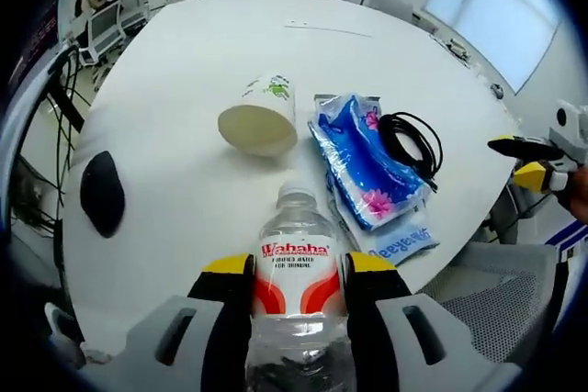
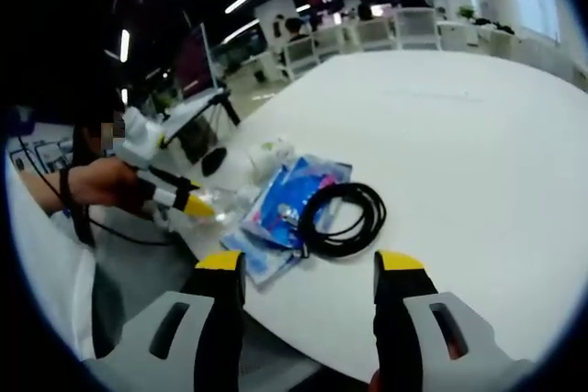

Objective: Arrange the tabletop items into an orderly group along one side of the table until the central work area is clear of visible clutter.

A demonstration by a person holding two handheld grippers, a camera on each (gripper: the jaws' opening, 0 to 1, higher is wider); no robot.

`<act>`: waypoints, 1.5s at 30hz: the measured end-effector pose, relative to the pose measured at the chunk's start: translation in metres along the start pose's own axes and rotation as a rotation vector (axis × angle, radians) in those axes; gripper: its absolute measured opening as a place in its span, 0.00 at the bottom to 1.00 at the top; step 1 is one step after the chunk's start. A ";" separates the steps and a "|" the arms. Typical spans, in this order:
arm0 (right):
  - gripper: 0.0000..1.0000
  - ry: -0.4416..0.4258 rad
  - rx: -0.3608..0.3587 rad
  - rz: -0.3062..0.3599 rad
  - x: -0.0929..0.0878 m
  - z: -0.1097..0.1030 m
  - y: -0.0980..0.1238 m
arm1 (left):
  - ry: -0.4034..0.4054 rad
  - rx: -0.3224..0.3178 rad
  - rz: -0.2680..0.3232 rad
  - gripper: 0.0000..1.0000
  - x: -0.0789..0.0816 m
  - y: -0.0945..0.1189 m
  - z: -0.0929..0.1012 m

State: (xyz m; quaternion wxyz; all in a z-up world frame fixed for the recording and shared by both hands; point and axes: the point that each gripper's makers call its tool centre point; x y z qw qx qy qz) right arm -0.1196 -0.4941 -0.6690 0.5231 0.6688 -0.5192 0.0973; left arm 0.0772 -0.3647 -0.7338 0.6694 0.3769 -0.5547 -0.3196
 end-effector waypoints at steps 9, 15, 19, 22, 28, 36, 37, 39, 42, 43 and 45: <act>0.54 -0.001 -0.001 -0.001 -0.008 -0.002 0.006 | -0.002 0.011 0.019 0.38 -0.004 0.004 0.003; 0.54 -0.011 0.003 0.002 -0.009 -0.003 0.008 | -0.002 0.025 0.032 0.38 -0.005 0.005 -0.002; 0.54 -0.010 0.029 -0.003 -0.006 -0.011 0.000 | -0.002 0.027 0.038 0.38 -0.006 0.007 -0.003; 0.54 -0.020 0.078 -0.006 -0.001 -0.024 -0.011 | -0.005 0.029 0.042 0.38 -0.007 0.007 -0.004; 0.50 -0.066 0.181 -0.027 0.011 -0.056 -0.048 | -0.003 0.028 0.051 0.38 -0.008 0.007 -0.005; 0.49 0.091 0.276 -0.154 0.013 -0.109 -0.106 | 0.004 0.023 0.056 0.38 -0.008 0.006 -0.005; 0.49 0.094 0.281 -0.158 0.014 -0.111 -0.112 | 0.005 0.023 0.057 0.38 -0.007 0.006 -0.005; 0.48 0.128 0.302 -0.188 0.014 -0.119 -0.124 | 0.005 0.022 0.058 0.38 -0.007 0.006 -0.005; 0.46 0.146 0.299 -0.215 0.015 -0.119 -0.137 | 0.003 0.019 0.058 0.38 -0.008 0.007 -0.004; 0.45 0.147 0.301 -0.222 0.015 -0.119 -0.141 | 0.001 0.019 0.058 0.38 -0.009 0.007 -0.004; 0.42 0.128 0.292 -0.239 0.014 -0.116 -0.151 | 0.000 0.018 0.057 0.38 -0.011 0.006 -0.003</act>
Point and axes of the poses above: the point that each gripper's makers call its tool centre point, and the gripper's own axes: y roughly backward along the fingers, z roughly to its right, x roughly out of its top, and after that the axes turned 9 degrees about -y, right-handed
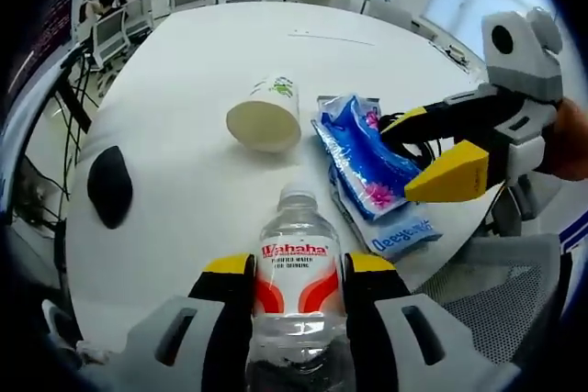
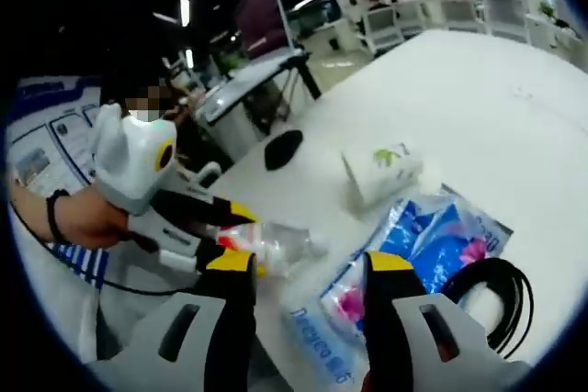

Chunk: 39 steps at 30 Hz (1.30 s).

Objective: Arrange the tabletop items into an orderly group along one side of the table until the central work area is clear of visible clutter.

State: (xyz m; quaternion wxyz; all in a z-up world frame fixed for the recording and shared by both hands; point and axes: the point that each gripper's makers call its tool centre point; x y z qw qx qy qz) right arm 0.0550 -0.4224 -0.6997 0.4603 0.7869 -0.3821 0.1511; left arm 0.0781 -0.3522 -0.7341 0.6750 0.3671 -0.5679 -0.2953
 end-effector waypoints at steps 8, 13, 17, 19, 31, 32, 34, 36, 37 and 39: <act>0.37 -0.158 0.009 -0.085 -0.008 0.001 -0.027 | 0.011 -0.004 0.005 0.38 -0.001 -0.002 0.001; 0.34 -0.251 -0.014 -0.098 -0.010 0.001 -0.036 | 0.014 -0.006 0.006 0.38 0.000 -0.004 0.001; 0.33 -0.277 -0.032 -0.110 -0.011 0.005 -0.042 | 0.017 -0.010 0.007 0.38 0.001 -0.006 0.000; 0.32 -0.295 -0.036 -0.115 -0.011 0.005 -0.044 | 0.019 -0.012 0.006 0.38 0.001 -0.006 0.000; 0.33 -0.343 -0.047 -0.125 -0.014 0.004 -0.056 | 0.028 -0.026 -0.021 0.38 -0.006 -0.010 -0.001; 0.33 -0.351 -0.046 -0.123 -0.014 0.005 -0.057 | 0.029 -0.026 -0.021 0.38 -0.006 -0.010 -0.001; 0.33 -0.361 -0.050 -0.119 -0.014 0.005 -0.057 | 0.026 -0.026 -0.025 0.38 -0.006 -0.011 -0.002; 0.32 -0.374 -0.053 -0.118 -0.013 0.006 -0.059 | 0.026 -0.026 -0.027 0.38 -0.005 -0.011 -0.003; 0.32 -0.381 -0.054 -0.117 -0.013 0.006 -0.060 | 0.026 -0.026 -0.029 0.38 -0.005 -0.011 -0.003; 0.31 -0.405 -0.059 -0.118 -0.013 0.007 -0.062 | 0.028 -0.026 -0.030 0.38 -0.006 -0.012 -0.003</act>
Point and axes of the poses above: the point that each gripper's makers call its tool centre point, and the gripper's own axes: y roughly backward along the fingers, z roughly to its right, x roughly out of its top, and after that the axes turned 9 degrees about -y, right-handed
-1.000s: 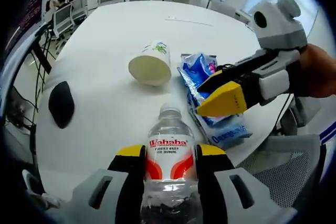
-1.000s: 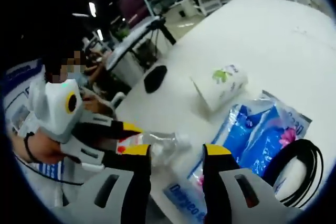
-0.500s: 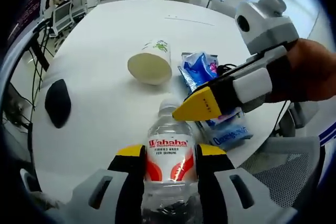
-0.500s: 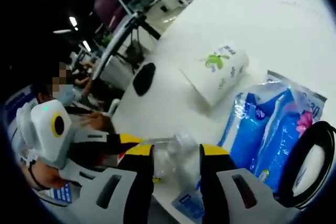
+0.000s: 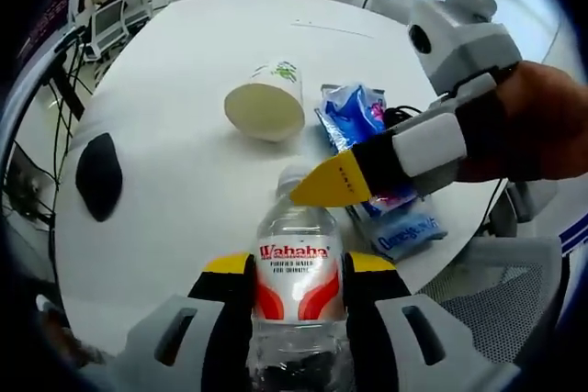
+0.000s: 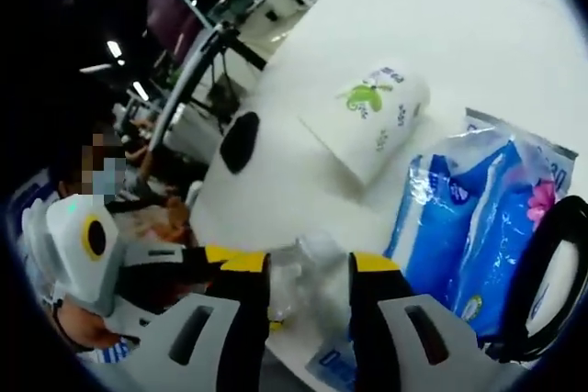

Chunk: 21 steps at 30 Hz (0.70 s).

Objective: Arrange the tabletop items into an orderly group along one side of the table until the central work area is clear of visible clutter.

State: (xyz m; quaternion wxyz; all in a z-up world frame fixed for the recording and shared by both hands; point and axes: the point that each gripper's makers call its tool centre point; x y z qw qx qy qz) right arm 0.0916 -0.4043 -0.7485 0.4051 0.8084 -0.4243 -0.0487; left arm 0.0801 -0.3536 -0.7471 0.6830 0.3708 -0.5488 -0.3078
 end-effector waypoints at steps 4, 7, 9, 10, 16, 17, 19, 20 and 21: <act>0.31 -0.046 -0.003 -0.009 -0.001 -0.002 -0.004 | 0.006 -0.002 -0.002 0.38 -0.002 -0.001 0.000; 0.32 -0.060 -0.009 -0.009 -0.001 -0.002 -0.005 | 0.011 -0.002 -0.001 0.38 -0.004 0.000 0.000; 0.32 -0.063 -0.008 -0.009 -0.001 -0.002 -0.006 | 0.015 -0.003 -0.001 0.38 -0.004 0.000 0.001; 0.31 -0.065 -0.007 -0.009 -0.001 -0.002 -0.006 | 0.017 -0.003 0.000 0.38 -0.004 0.000 0.001; 0.31 -0.096 -0.012 -0.001 0.001 -0.001 -0.008 | 0.013 -0.007 -0.009 0.38 -0.009 -0.003 0.000; 0.31 -0.104 -0.011 -0.002 0.001 -0.001 -0.008 | 0.013 -0.007 -0.011 0.38 -0.010 -0.004 0.000; 0.31 -0.111 -0.010 -0.006 0.000 -0.002 -0.010 | 0.016 -0.008 -0.010 0.38 -0.011 -0.004 0.000; 0.31 -0.116 -0.007 -0.005 0.000 -0.002 -0.011 | 0.016 -0.010 -0.010 0.38 -0.011 -0.004 0.000; 0.31 -0.119 -0.007 -0.004 0.000 -0.002 -0.012 | 0.015 -0.011 -0.011 0.38 -0.010 -0.004 0.001</act>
Point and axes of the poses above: the point that each gripper's makers call its tool centre point, and the gripper's own axes: y roughly backward along the fingers, z roughly to its right, x roughly out of its top, and after that the axes turned 9 degrees about -y, right-handed
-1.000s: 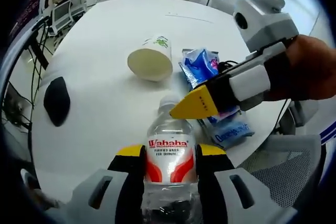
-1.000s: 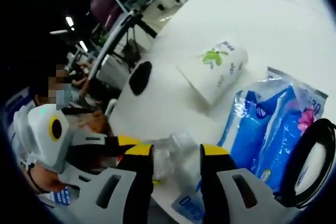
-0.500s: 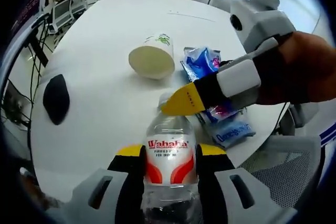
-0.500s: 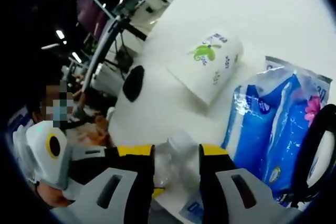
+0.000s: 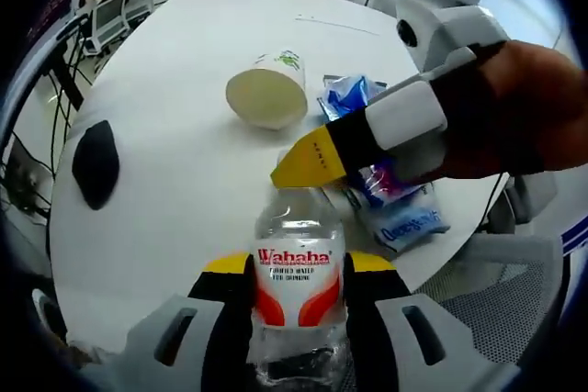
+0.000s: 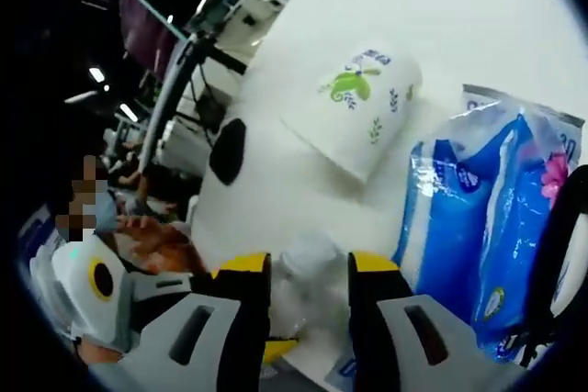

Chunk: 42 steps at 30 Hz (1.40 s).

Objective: Arrange the tabletop items into an orderly group along one side of the table until the central work area is clear of visible clutter.

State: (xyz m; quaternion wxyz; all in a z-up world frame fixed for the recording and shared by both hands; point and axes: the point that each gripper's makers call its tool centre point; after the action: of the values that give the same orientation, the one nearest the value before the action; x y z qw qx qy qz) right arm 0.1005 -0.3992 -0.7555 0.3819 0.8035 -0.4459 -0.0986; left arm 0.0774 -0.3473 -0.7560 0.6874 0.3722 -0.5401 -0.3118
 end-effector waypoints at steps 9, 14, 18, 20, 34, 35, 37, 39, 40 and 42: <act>0.22 -0.075 0.008 0.048 0.005 -0.003 -0.004 | 0.011 -0.004 0.007 0.38 0.002 0.000 -0.002; 0.22 -0.059 0.015 0.071 0.006 -0.004 -0.002 | 0.001 -0.005 0.009 0.38 0.003 0.001 -0.003; 0.22 -0.049 0.016 0.094 0.011 -0.005 0.003 | -0.002 -0.009 0.015 0.38 0.008 0.002 -0.001; 0.22 -0.037 0.020 0.106 0.014 -0.008 0.007 | -0.009 -0.007 0.019 0.38 0.011 0.003 -0.001; 0.21 0.224 0.057 0.213 0.040 -0.041 0.036 | -0.039 0.021 0.066 0.38 0.034 0.012 -0.004; 0.21 0.232 0.059 0.215 0.040 -0.043 0.038 | -0.040 0.024 0.071 0.38 0.036 0.013 -0.004; 0.21 0.283 0.059 0.228 0.043 -0.048 0.042 | -0.043 0.028 0.078 0.38 0.039 0.015 -0.005; 0.21 0.329 0.064 0.243 0.045 -0.055 0.047 | -0.044 0.031 0.086 0.38 0.042 0.016 -0.005; 0.21 0.346 0.067 0.245 0.046 -0.057 0.048 | -0.043 0.033 0.091 0.38 0.044 0.017 -0.006; 0.21 0.386 0.071 0.250 0.047 -0.062 0.051 | -0.042 0.036 0.098 0.38 0.046 0.019 -0.007</act>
State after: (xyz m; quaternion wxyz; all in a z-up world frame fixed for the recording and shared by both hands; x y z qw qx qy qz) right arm 0.1262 -0.4198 -0.6685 0.4408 0.7588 -0.4640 0.1208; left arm 0.0949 -0.3746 -0.7176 0.6835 0.3507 -0.5777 -0.2759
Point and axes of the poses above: the point that each gripper's makers call its tool centre point, and the gripper's own axes: y roughly backward along the fingers, z roughly to its right, x roughly out of its top, and after that the axes turned 9 degrees about -y, right-handed
